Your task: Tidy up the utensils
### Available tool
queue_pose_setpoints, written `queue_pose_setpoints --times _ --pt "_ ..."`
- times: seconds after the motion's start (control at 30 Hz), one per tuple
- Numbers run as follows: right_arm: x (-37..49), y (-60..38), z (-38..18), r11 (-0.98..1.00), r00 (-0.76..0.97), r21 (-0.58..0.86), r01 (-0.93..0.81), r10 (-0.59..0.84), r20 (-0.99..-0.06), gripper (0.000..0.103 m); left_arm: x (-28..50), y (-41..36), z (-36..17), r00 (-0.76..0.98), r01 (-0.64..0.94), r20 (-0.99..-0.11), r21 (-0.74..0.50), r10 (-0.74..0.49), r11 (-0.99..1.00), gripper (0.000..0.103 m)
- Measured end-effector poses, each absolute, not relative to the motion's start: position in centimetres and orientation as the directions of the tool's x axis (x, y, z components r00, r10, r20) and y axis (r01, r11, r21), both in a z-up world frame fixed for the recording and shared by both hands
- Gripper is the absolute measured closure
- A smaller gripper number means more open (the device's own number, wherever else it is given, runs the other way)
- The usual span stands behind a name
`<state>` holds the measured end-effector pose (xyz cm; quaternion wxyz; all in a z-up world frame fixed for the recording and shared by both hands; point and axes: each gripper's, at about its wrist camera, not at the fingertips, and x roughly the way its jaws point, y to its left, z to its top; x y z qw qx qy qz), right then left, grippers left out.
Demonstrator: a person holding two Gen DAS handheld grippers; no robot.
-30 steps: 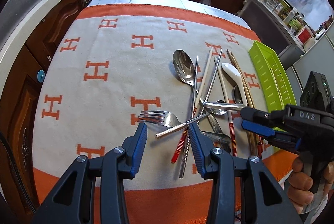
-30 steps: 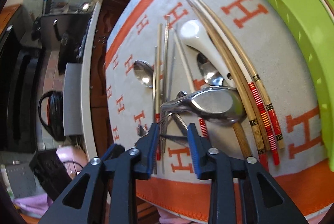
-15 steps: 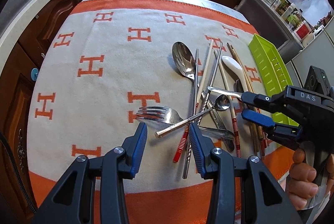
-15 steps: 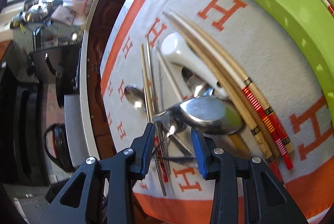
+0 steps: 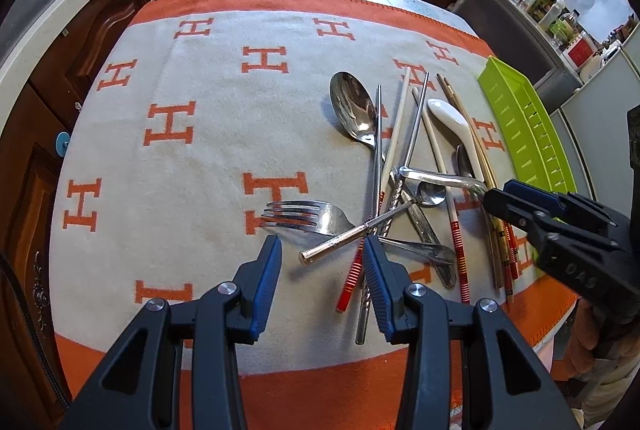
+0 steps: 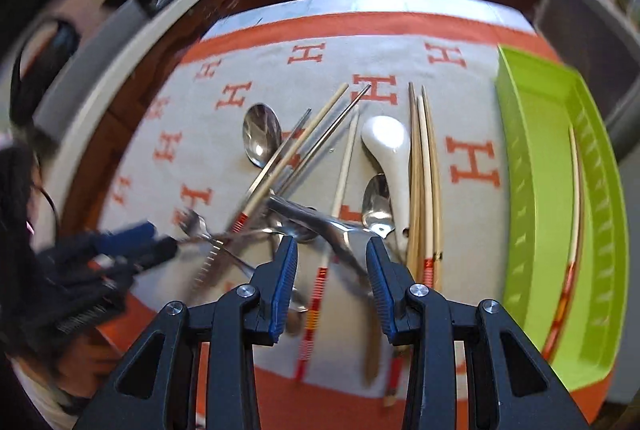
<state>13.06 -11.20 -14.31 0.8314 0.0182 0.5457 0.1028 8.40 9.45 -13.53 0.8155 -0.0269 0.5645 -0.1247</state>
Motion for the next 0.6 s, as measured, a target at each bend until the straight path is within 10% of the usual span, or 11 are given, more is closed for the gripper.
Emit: queue_pose_setpoints --times 0.33,0.6 --pt "11.6 -9.1 -18.0 0.933 0.47 -0.206 -0.295 -0.046 -0.881 0.067 8.9 9.2 -13.6 0.317 0.225 -0.92 -0.162 -0.23 0.961 0.063" --pt "12.4 -10.2 -17.7 0.942 0.508 -0.216 -0.257 -0.059 -0.859 0.097 9.9 7.1 -13.7 0.285 0.379 -0.931 -0.107 -0.226 0.919 0.063"
